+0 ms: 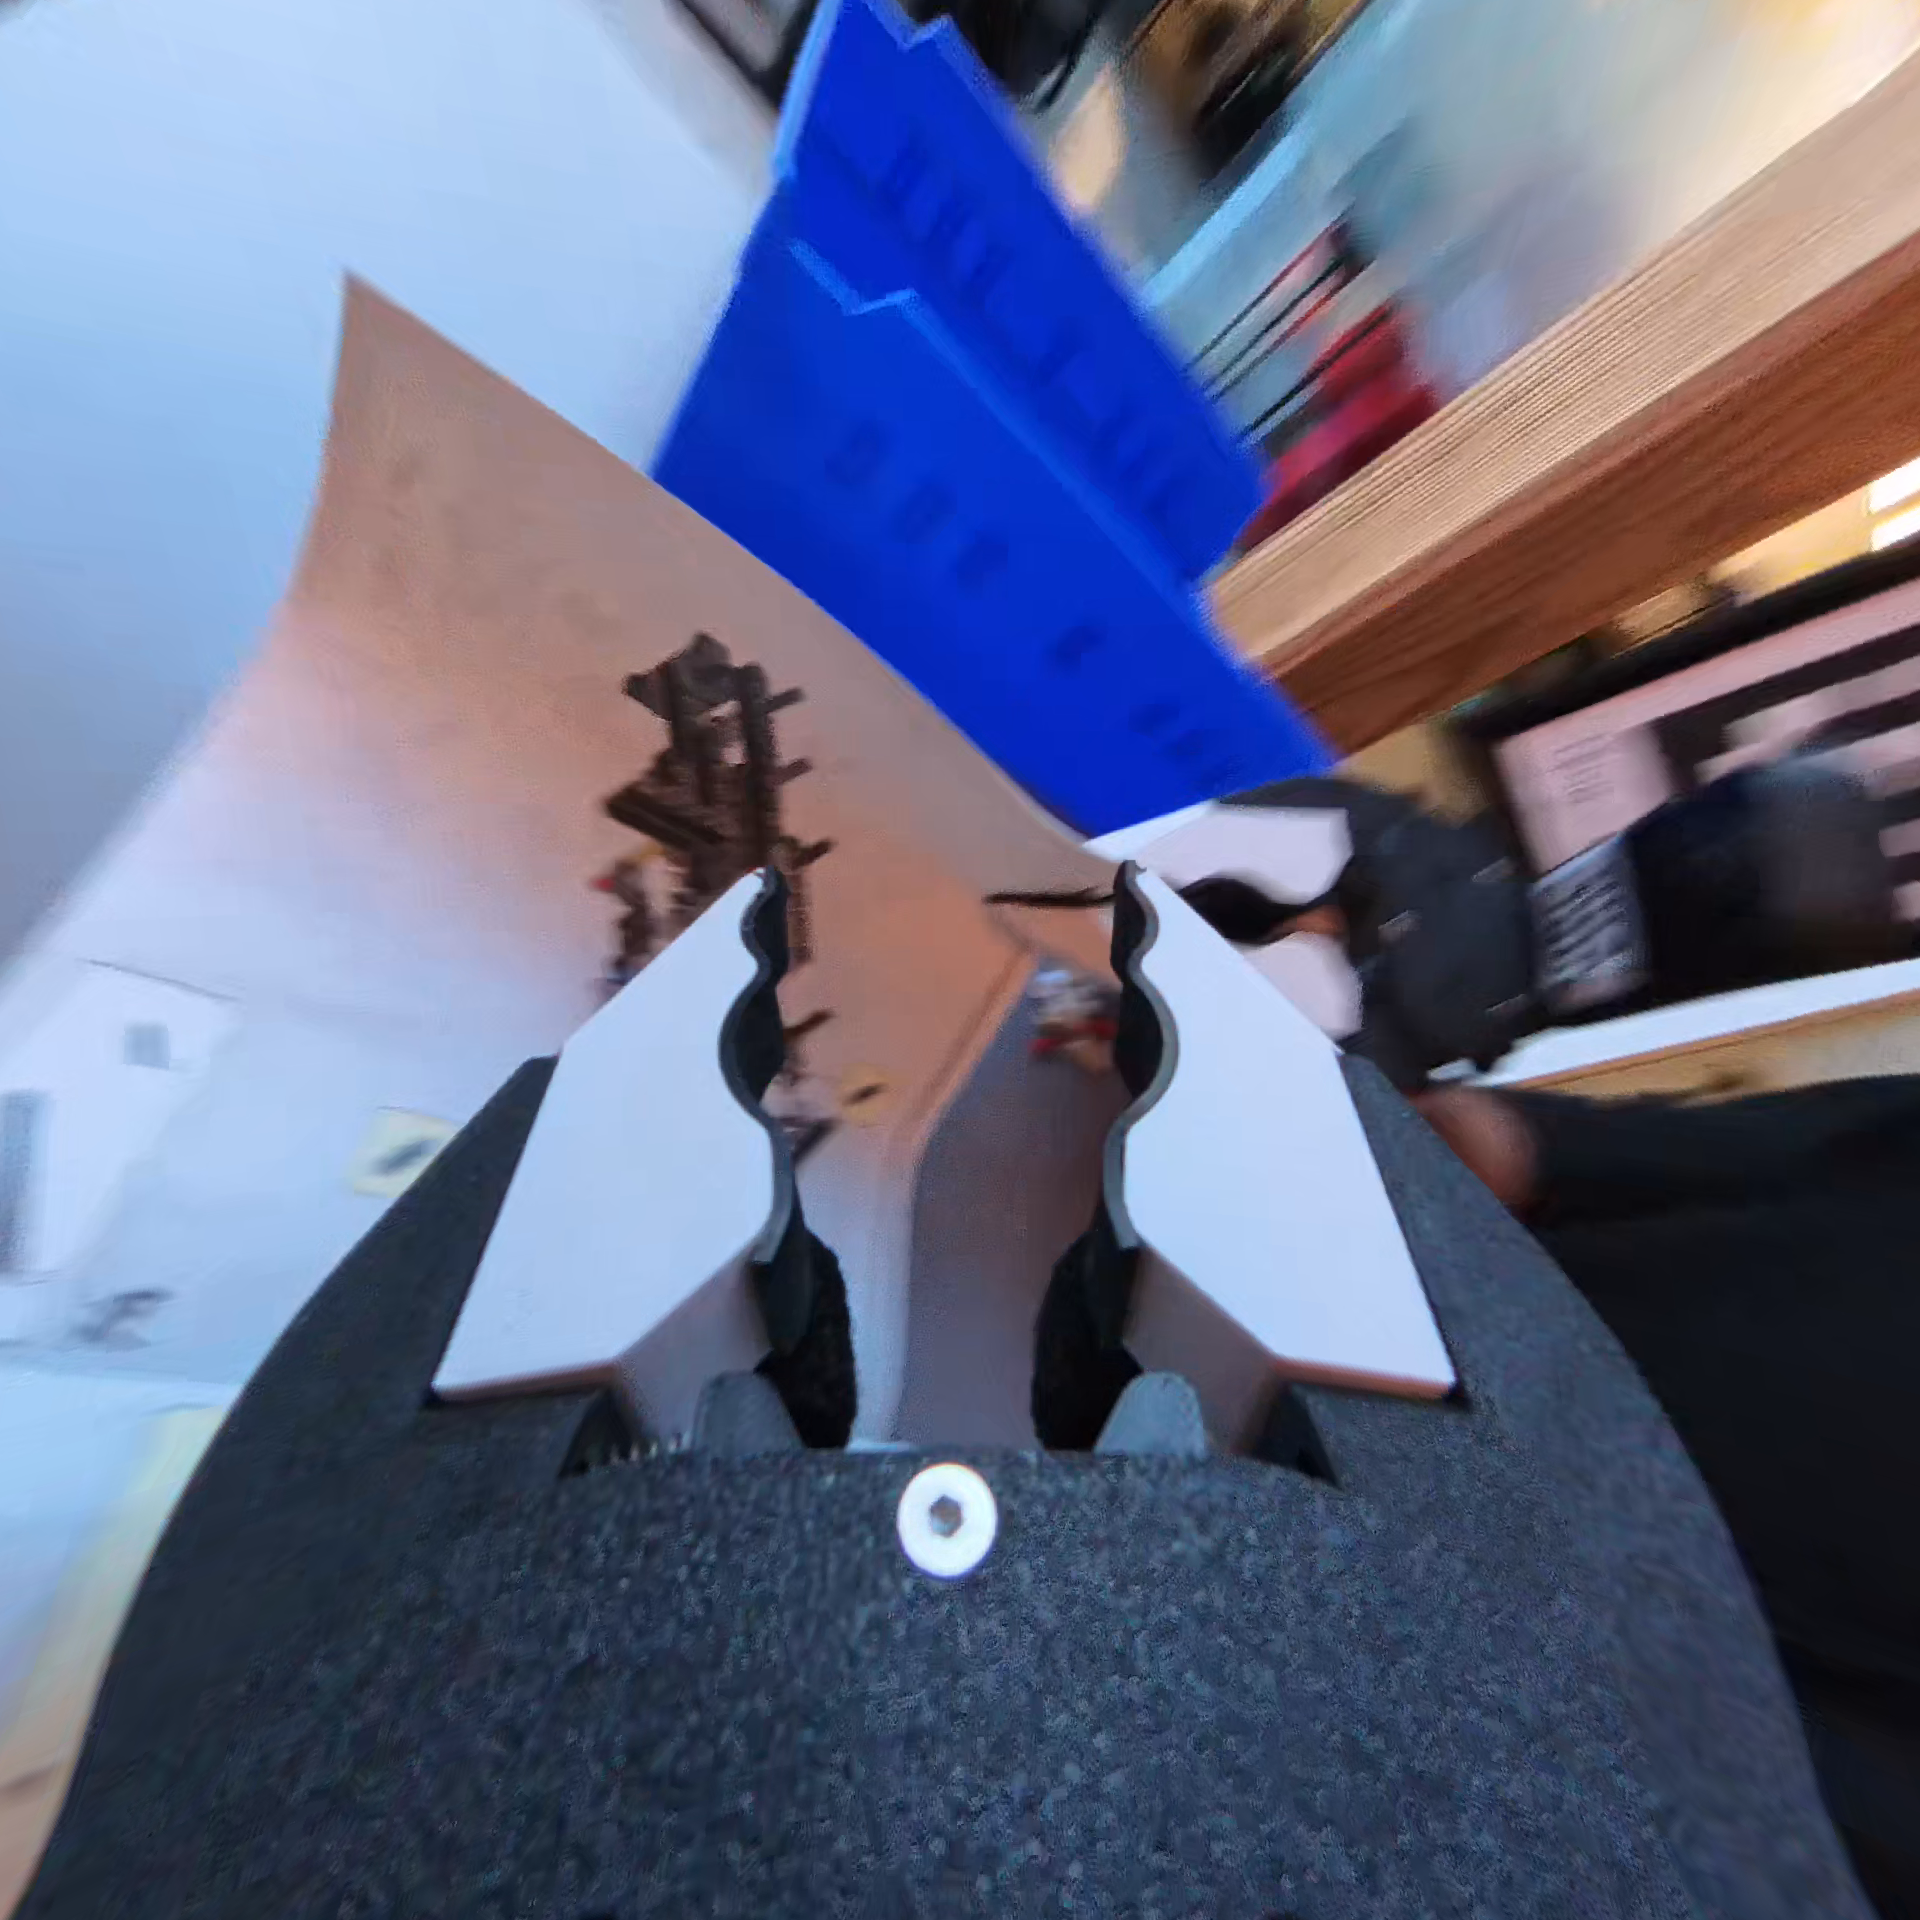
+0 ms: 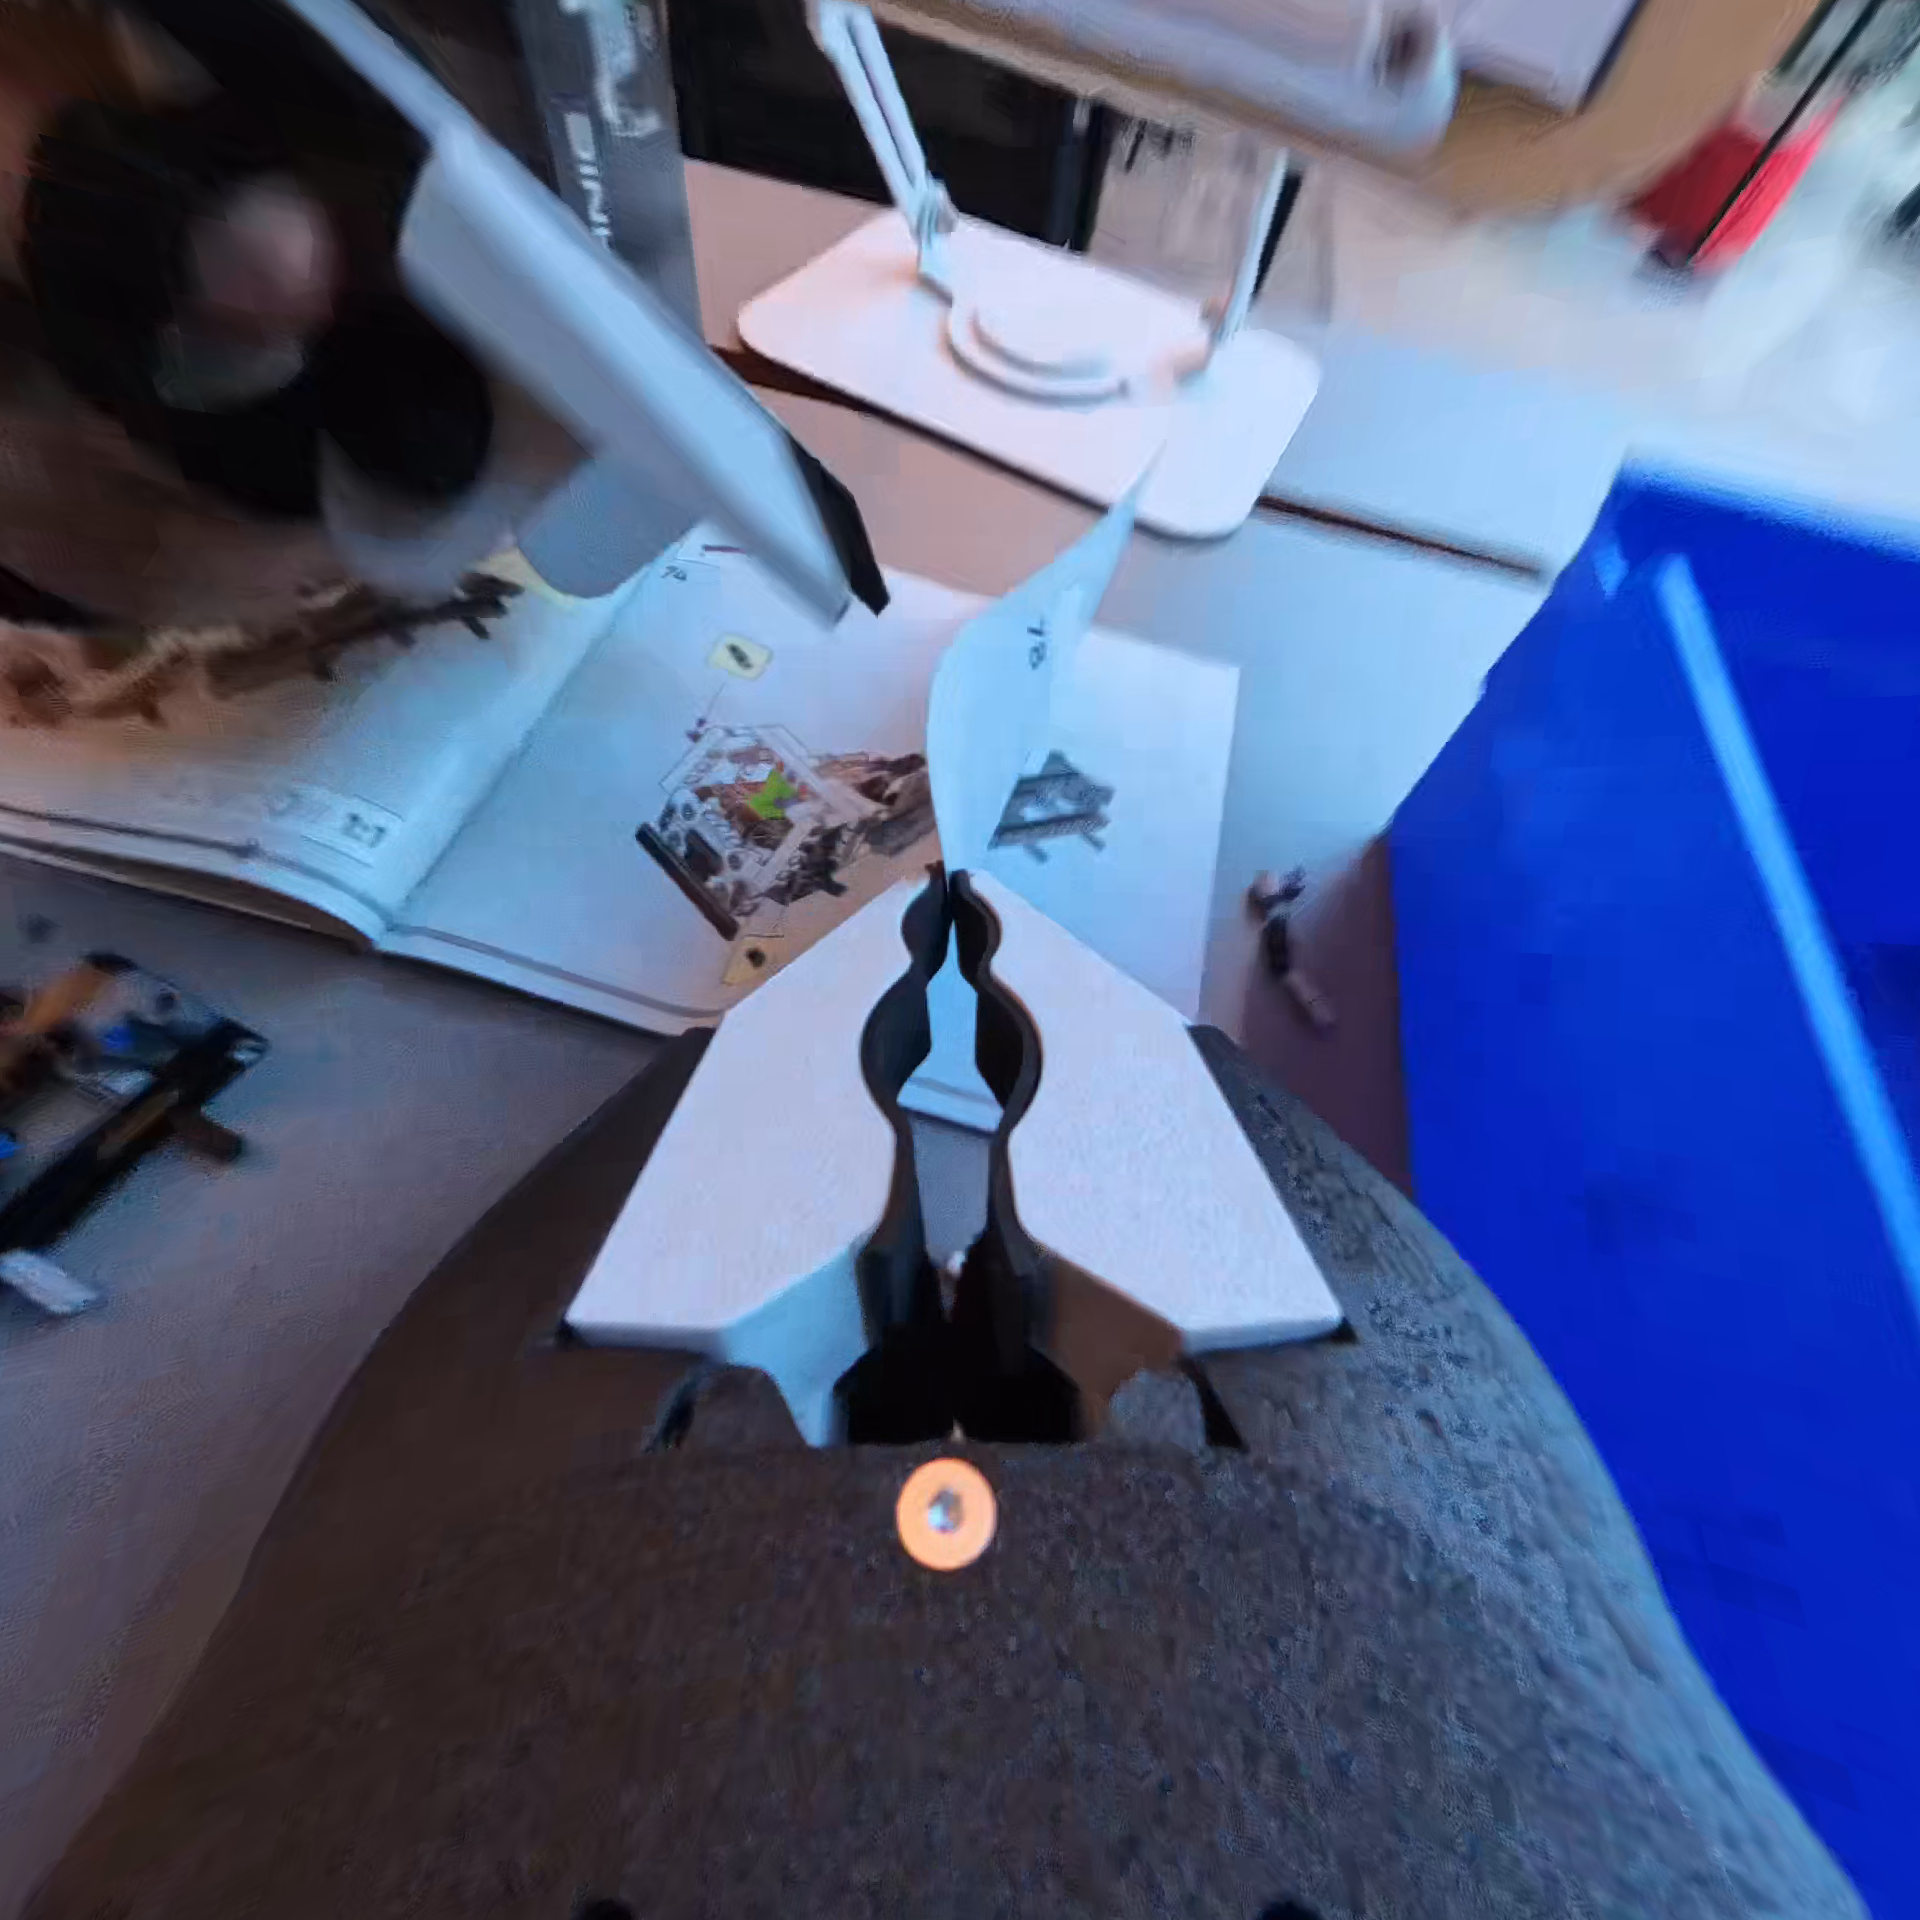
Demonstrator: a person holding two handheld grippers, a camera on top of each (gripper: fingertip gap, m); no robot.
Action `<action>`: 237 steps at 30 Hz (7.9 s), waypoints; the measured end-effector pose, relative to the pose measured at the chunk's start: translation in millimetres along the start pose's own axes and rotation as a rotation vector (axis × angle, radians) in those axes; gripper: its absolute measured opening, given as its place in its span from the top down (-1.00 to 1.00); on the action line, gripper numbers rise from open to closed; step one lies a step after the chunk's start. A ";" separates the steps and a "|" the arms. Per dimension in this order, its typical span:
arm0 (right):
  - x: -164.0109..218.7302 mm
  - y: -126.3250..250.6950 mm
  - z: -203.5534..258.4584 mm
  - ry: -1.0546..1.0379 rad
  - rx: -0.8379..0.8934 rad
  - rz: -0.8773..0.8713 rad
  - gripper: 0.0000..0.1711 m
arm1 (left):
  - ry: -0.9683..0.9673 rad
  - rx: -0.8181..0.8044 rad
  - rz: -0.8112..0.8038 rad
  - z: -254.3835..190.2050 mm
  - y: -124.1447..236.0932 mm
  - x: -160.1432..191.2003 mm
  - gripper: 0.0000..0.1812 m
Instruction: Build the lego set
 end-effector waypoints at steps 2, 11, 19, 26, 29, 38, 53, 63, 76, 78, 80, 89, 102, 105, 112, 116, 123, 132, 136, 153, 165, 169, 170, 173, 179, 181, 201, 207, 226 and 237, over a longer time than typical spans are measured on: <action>-6.1 4.0 14.0 0.205 0.069 -0.026 1.00 | 0.177 0.151 -0.039 -4.5 9.4 0.2 0.34; -6.9 0.9 52.1 0.659 0.296 0.005 1.00 | 0.273 0.162 -0.085 -12.2 27.4 14.4 1.00; -5.8 7.2 48.8 0.611 0.268 -0.016 1.00 | 0.225 0.121 -0.096 -13.3 29.7 23.3 1.00; -4.0 8.8 48.3 0.524 0.197 -0.021 1.00 | 0.188 0.115 -0.120 -16.6 28.4 23.4 1.00; -2.5 8.4 45.5 0.546 0.216 -0.014 1.00 | 0.213 0.124 -0.146 -14.8 28.1 20.4 0.77; -3.1 8.5 42.0 0.501 0.201 -0.029 1.00 | 0.187 0.160 -0.160 -14.5 22.5 19.0 0.81; -2.9 9.8 38.7 0.473 0.192 -0.038 1.00 | 0.241 0.184 -0.199 -5.7 18.7 18.1 0.94; -3.5 9.6 38.9 0.464 0.182 -0.042 1.00 | 0.242 0.192 -0.222 -2.9 19.2 19.3 1.00; -2.2 10.0 37.9 0.436 0.160 -0.040 1.00 | 0.192 0.118 -0.228 -3.4 11.6 18.5 1.00; -1.4 9.9 36.6 0.439 0.169 -0.035 1.00 | 0.205 0.137 -0.235 -4.9 12.3 18.1 1.00; -1.1 9.8 35.8 0.429 0.166 -0.035 1.00 | 0.230 0.146 -0.265 -4.0 15.9 17.2 1.00; -4.1 11.7 34.4 0.378 0.140 -0.062 1.00 | 0.246 0.212 -0.258 -7.2 8.3 24.3 0.73; -5.4 13.9 30.1 0.299 0.090 -0.088 1.00 | 0.259 0.301 -0.296 -8.2 4.4 22.8 0.86; -4.6 13.6 29.2 0.301 0.093 -0.084 1.00 | 0.262 0.301 -0.301 -7.6 3.6 22.5 0.91; -5.1 13.5 28.1 0.276 0.071 -0.093 1.00 | 0.279 0.339 -0.315 -7.6 2.8 22.7 0.93; -4.4 13.1 27.6 0.276 0.069 -0.091 1.00 | 0.287 0.341 -0.315 -6.6 2.4 23.6 0.94; -5.2 13.9 27.5 0.269 0.061 -0.098 1.00 | 0.292 0.361 -0.322 -7.2 2.1 23.1 0.96; -4.9 13.3 26.4 0.245 0.040 -0.099 1.00 | 0.287 0.357 -0.316 -7.2 1.8 22.8 1.00; -5.2 14.2 26.9 0.216 0.001 -0.095 0.87 | 0.272 0.354 -0.311 -8.7 1.8 20.8 1.00; -31.0 15.8 -8.6 -0.391 -0.456 -0.250 0.60 | 0.180 0.416 -0.303 -23.0 3.6 20.1 1.00; -24.1 7.2 -11.2 -0.580 -0.679 -0.300 0.82 | 0.180 0.424 -0.300 -17.5 5.5 22.9 1.00; -23.8 8.4 -12.2 -0.598 -0.698 -0.313 0.82 | 0.175 0.431 -0.300 -17.9 6.5 22.3 1.00; -23.6 9.1 -12.6 -0.610 -0.712 -0.320 0.82 | 0.172 0.425 -0.303 -17.6 6.7 21.9 1.00; -20.8 10.4 -15.5 -0.628 -0.720 -0.328 0.86 | 0.172 0.431 -0.299 -17.7 7.3 20.9 1.00; -20.5 12.5 -15.7 -0.606 -0.704 -0.335 0.85 | 0.168 0.436 -0.294 -20.1 3.4 20.4 1.00; -19.9 11.7 -16.1 -0.607 -0.701 -0.328 0.87 | 0.166 0.431 -0.294 -20.0 2.8 20.6 1.00; -17.6 10.5 -18.1 -0.663 -0.767 -0.331 1.00 | 0.182 0.438 -0.293 -17.1 2.2 23.8 1.00; -19.0 12.3 -16.8 -0.619 -0.735 -0.345 1.00 | 0.190 0.426 -0.300 -15.6 4.1 24.2 1.00; -21.9 1.6 -10.8 -0.564 -0.727 -0.307 0.82 | 0.208 0.514 -0.327 -18.8 2.4 25.8 1.00; -20.4 -0.4 -8.9 -0.538 -0.696 -0.287 0.84 | 0.155 0.432 -0.296 -22.3 5.0 26.7 0.98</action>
Point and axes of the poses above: each gripper's, where its closed fingertips meet, y back along the fingers, x out of its underside, z = x × y across the jaws, the point moved 9 cm from there along y, back along the fingers, and after that the axes turned 6 degrees about -x, right-handed, at the moved point
